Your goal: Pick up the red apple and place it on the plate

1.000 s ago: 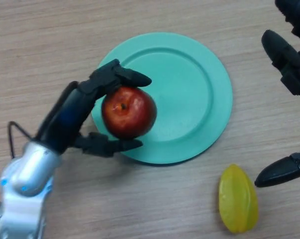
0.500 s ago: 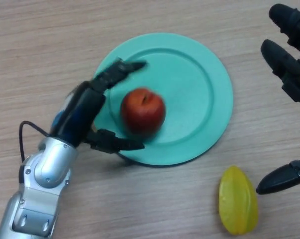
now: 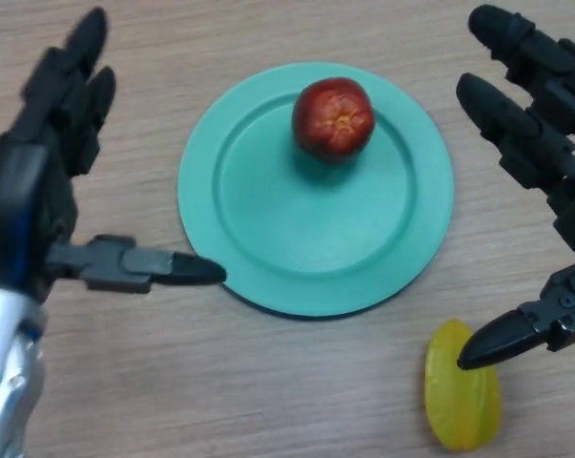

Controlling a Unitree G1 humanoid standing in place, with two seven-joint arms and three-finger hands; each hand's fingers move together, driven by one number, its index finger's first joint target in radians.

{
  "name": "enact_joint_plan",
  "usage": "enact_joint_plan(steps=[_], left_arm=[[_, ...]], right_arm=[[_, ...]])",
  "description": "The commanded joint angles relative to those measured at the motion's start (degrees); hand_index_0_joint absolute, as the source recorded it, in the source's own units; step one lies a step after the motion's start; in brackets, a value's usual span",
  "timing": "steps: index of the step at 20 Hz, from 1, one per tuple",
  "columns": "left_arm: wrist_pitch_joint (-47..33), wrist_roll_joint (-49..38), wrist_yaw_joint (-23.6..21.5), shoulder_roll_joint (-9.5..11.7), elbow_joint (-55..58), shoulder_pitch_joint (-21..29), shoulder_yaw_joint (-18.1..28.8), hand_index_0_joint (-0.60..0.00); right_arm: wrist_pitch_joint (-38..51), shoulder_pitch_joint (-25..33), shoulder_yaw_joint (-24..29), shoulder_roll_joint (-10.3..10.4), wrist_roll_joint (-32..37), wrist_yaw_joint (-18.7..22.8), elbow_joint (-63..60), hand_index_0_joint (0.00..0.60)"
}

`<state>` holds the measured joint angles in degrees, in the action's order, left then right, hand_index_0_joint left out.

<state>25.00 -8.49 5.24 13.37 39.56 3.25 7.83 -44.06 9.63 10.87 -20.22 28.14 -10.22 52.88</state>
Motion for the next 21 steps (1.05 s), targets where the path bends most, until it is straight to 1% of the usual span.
enact_joint_plan(steps=[1,2,3,4,5,6,7,11,15,17,21], left_arm=[[-4.74,-5.86,7.39,2.75,8.85,-4.9,6.71,0.0],[-5.07,-6.81,9.21,2.58,9.41,-6.15,8.31,0.0],[-6.57,-7.75,12.72,2.0,10.17,-8.77,11.25,0.0],[-6.75,-8.31,13.7,1.45,10.49,-9.57,12.26,0.0],[-7.59,-8.65,15.12,0.41,10.82,-10.85,13.6,0.0],[-8.7,-8.11,15.53,-0.05,10.69,-11.3,13.85,0.0],[-10.69,-6.27,15.51,-0.32,10.15,-11.24,14.23,0.0],[-9.2,-7.53,13.75,0.53,11.56,-9.4,16.17,0.0],[-10.52,-8.35,13.82,-0.19,13.07,-10.4,16.69,0.0],[-9.42,-9.53,13.98,-0.21,14.03,-10.7,17.49,0.0],[-8.98,-9.44,14.0,-1.13,15.28,-11.54,17.54,0.0]], right_arm=[[6.52,1.74,2.67,-1.2,0.35,-0.79,2.46,0.0],[6.83,1.43,2.55,-1.11,0.24,-0.86,2.55,0.0],[7.88,0.39,2.08,-0.64,-0.27,-1.19,2.68,0.0],[8.52,-0.01,1.77,-0.36,-0.7,-1.35,2.61,0.0],[9.25,-0.29,1.24,0.0,-1.44,-1.47,2.49,0.0],[9.57,-0.32,1.03,0.17,-1.75,-1.51,2.39,0.0],[9.77,-0.17,0.68,0.29,-2.23,-1.58,2.3,0.0],[9.19,0.43,0.15,0.4,-2.38,-1.28,2.61,0.0],[7.64,0.21,0.49,0.28,-1.71,-1.73,3.97,0.0],[7.72,0.18,0.74,0.36,-1.31,-1.66,4.47,0.0],[8.08,0.62,-0.6,0.58,-2.46,-1.29,4.1,0.0]])
